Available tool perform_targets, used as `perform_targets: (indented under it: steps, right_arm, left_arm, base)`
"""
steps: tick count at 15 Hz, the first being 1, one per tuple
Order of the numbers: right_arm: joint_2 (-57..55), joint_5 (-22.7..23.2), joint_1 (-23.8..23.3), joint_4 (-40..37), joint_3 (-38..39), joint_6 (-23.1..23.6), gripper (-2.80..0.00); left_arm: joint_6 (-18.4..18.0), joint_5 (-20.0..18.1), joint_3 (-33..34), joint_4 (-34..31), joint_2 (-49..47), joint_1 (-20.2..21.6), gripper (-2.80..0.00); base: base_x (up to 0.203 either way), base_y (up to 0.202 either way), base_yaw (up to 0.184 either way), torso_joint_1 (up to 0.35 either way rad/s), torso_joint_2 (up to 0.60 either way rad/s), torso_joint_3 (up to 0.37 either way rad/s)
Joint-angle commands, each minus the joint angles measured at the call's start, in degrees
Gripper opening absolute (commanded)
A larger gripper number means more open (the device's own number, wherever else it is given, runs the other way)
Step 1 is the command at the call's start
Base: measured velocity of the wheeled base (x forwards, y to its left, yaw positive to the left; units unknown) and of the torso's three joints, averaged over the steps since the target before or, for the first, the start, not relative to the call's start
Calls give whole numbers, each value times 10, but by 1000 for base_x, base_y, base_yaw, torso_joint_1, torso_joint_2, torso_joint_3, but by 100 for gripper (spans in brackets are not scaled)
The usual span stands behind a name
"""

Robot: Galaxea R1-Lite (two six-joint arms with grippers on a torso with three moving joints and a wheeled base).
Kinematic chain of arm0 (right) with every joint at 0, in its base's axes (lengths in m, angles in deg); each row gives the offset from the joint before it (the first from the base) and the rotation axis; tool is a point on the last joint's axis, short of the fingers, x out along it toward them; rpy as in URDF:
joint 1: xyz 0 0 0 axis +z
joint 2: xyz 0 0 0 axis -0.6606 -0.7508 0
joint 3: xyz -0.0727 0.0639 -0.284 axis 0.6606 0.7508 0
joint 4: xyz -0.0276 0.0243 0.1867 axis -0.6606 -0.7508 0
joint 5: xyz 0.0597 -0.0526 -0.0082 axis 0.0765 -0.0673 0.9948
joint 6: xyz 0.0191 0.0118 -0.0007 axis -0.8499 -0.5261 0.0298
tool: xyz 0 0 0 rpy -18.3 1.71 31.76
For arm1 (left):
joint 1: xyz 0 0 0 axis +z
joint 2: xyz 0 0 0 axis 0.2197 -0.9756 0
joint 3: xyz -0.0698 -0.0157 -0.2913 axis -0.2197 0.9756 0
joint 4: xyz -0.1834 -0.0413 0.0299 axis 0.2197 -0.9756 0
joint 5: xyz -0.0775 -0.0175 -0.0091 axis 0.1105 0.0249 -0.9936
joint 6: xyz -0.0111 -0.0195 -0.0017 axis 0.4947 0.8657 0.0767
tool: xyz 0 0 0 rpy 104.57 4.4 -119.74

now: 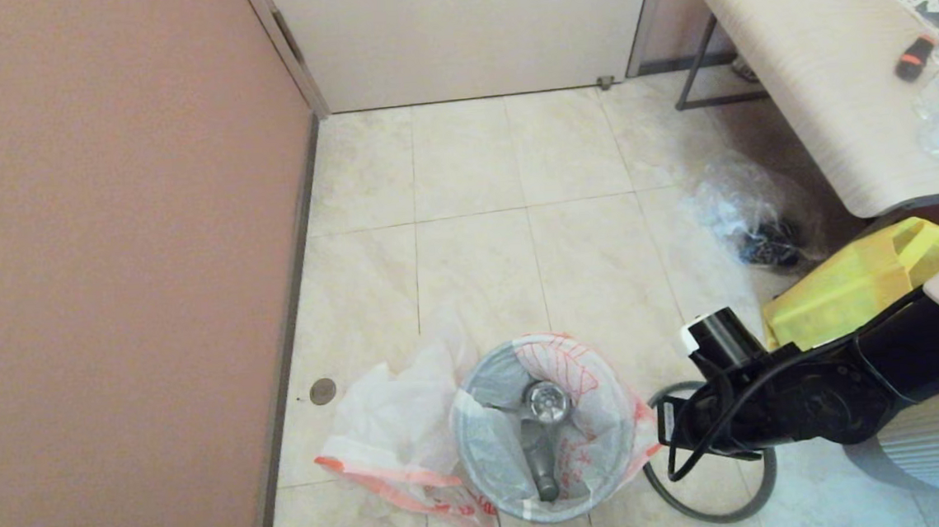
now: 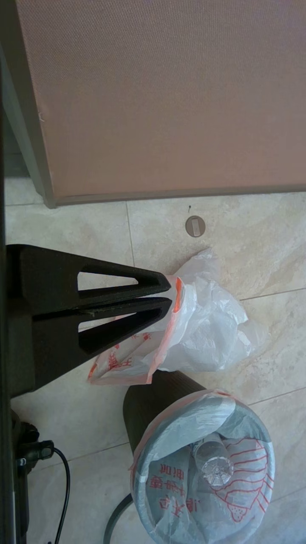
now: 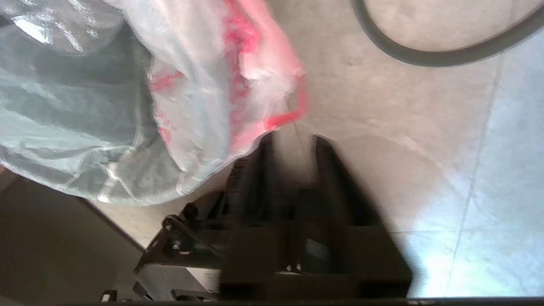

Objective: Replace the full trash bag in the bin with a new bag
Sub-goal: Place the trash bag on the floor

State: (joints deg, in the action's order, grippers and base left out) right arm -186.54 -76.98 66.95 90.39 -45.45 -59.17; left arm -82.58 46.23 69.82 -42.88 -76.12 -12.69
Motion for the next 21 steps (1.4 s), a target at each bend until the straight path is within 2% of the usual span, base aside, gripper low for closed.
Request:
perform_targets:
  steps: [1, 8, 13, 21]
  right_arm:
    - [2, -3, -5, 2, 5, -2, 0]
    - [-102, -53, -21, 61, -27, -1, 0]
    - [-91, -79, -32, 58, -11, -1, 0]
    - [-148, -81, -33, 67, -20, -1, 0]
  left_arm:
    - [0, 0, 0, 0, -1, 0, -280]
    - [0, 0, 0, 0, 0, 0, -280]
    - [0, 0, 0, 0, 0, 0, -280]
    - [0, 0, 0, 0, -1, 0, -280]
  base:
    - [0, 0, 0, 0, 0, 0]
    - [0, 0, 0, 0, 0, 0]
    - [0, 0, 0, 0, 0, 0]
    - [0, 0, 0, 0, 0, 0]
